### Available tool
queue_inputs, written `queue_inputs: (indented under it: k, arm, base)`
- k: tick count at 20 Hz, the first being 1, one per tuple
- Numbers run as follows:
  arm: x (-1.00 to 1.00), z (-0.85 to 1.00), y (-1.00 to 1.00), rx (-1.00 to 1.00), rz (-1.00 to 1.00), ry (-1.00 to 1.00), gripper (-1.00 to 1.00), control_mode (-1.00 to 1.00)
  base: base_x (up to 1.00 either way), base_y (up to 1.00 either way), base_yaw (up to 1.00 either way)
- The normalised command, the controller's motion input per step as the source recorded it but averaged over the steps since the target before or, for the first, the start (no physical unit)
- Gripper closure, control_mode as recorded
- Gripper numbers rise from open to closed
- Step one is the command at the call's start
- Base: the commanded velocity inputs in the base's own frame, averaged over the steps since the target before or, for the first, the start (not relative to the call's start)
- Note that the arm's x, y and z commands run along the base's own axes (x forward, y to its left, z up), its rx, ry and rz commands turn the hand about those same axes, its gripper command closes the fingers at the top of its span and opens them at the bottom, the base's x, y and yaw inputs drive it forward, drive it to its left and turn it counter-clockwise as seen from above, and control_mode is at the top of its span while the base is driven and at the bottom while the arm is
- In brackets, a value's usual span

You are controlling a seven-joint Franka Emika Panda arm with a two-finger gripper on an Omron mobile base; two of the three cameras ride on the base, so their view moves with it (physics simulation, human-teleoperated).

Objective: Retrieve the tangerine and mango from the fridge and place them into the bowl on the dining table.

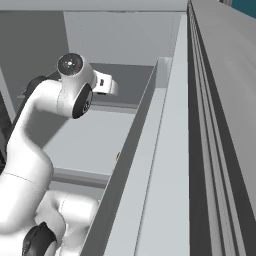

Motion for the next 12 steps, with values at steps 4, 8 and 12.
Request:
queue_inputs:
  k: [4,8,12]
  arm:
    - [0.48,0.0,0.0,0.0,0.0,0.0,-1.0,-1.0]
    - [0.32,0.0,0.0,0.0,0.0,0.0,-1.0,-1.0]
    - [0.25,-0.04,0.0,0.0,0.0,0.0,-1.0,-1.0]
  base:
    - [0.0,0.0,0.0]
    - [0.0,0.0,0.0]
    - [0.0,0.0,0.0]
